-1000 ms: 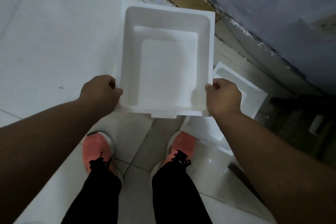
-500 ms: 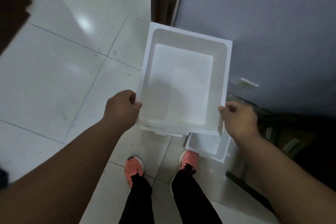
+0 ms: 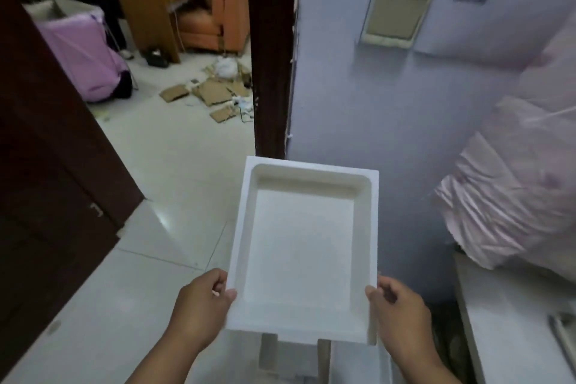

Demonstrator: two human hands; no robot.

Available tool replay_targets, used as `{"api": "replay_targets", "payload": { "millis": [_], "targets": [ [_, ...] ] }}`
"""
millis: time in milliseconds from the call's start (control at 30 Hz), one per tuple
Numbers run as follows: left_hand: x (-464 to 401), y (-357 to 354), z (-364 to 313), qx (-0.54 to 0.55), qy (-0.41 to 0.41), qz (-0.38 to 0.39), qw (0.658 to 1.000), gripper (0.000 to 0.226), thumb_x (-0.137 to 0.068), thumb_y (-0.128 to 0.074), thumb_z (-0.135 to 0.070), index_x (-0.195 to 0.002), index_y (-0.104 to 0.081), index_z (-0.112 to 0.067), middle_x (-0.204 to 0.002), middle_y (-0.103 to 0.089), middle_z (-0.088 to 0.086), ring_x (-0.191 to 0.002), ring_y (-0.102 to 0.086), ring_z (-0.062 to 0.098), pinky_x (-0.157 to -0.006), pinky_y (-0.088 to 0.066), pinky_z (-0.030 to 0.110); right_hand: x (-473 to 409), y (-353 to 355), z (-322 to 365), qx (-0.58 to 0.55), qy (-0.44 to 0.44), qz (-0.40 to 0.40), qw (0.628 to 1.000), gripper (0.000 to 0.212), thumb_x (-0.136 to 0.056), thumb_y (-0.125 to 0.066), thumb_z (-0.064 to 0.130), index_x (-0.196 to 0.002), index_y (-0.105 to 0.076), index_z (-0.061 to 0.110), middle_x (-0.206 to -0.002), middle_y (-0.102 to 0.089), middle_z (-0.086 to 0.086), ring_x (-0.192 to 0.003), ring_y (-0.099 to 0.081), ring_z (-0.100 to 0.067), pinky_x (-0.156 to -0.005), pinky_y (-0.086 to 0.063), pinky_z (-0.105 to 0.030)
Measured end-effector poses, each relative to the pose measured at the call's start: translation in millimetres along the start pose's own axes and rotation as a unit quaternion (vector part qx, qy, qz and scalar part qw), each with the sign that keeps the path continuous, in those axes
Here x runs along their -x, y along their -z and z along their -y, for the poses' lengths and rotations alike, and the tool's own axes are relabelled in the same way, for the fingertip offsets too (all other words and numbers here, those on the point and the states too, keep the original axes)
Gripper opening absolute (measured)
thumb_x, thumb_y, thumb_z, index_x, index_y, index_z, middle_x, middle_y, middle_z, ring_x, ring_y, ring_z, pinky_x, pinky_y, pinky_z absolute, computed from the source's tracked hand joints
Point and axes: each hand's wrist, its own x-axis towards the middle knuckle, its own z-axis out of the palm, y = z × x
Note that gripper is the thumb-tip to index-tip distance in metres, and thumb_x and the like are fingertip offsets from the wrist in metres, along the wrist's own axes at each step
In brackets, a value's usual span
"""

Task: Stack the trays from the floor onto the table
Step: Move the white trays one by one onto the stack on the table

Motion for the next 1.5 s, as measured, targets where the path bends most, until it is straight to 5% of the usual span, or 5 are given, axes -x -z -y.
{"api": "replay_targets", "payload": {
  "millis": [367,500,767,1167,1500],
  "targets": [
    [79.5,59.9,-132.5,0.026,-0.204,-0.005,0.979,0.038,-0.078,-0.074,-0.013,-0.083,-0.063,-0.049,-0.067,-0.063,-0.023,-0.052,-0.054,0.002,-0.065,-0.044,0.017,51.6,140.0,68.9,-0.049,0.138,-0.156,0.977,0.025,-0.08,-0.079,0.016,-0.083,-0.072,0.04,-0.088,-0.072,0.003,-0.076,-0.065,-0.009,-0.07,-0.043,-0.025],
    [102.9,49.6,-169.3,0.01,-0.242,-0.03,0.97,0.026,-0.078,-0.074,-0.014,-0.075,-0.068,-0.039,-0.069,-0.064,-0.026,-0.056,-0.056,0.001,-0.064,-0.044,0.016,57.5,182.5,65.1,-0.06,0.188,-0.188,0.962,0.024,-0.081,-0.078,0.016,-0.088,-0.075,0.038,-0.086,-0.07,0.008,-0.075,-0.065,-0.009,-0.065,-0.044,-0.011],
    [180.6,-29.6,-250.4,-0.012,-0.304,-0.029,0.952,0.013,-0.086,-0.072,-0.022,-0.082,-0.07,-0.034,-0.077,-0.073,-0.006,-0.073,-0.067,0.011,-0.072,-0.053,0.031,80.9,315.2,6.2,-0.11,0.215,-0.261,0.935,0.014,-0.088,-0.072,0.017,-0.099,-0.079,0.02,-0.087,-0.07,0.005,-0.079,-0.066,-0.012,-0.072,-0.056,-0.035],
    [326.9,-223.0,-337.4,-0.005,-0.36,0.084,0.929,0.014,-0.09,-0.068,-0.01,-0.081,-0.069,-0.02,-0.069,-0.069,0.003,-0.064,-0.063,0.017,-0.063,-0.053,0.033,125.8,524.7,-148.1,-0.059,0.168,-0.347,0.921,0.018,-0.091,-0.07,0.017,-0.107,-0.077,0.015,-0.09,-0.069,0.002,-0.081,-0.064,-0.015,-0.075,-0.055,-0.033],
    [321.3,-322.0,-370.1,-0.112,-0.376,0.171,0.904,0.018,-0.093,-0.065,-0.026,-0.086,-0.065,-0.01,-0.074,-0.069,0.004,-0.067,-0.067,0.018,-0.067,-0.057,0.036,74.5,574.8,-221.9,0.026,0.069,-0.337,0.939,0.016,-0.096,-0.06,0.022,-0.085,-0.069,0.014,-0.084,-0.06,0.002,-0.074,-0.056,-0.013,-0.064,-0.044,-0.03]
  ]
}}
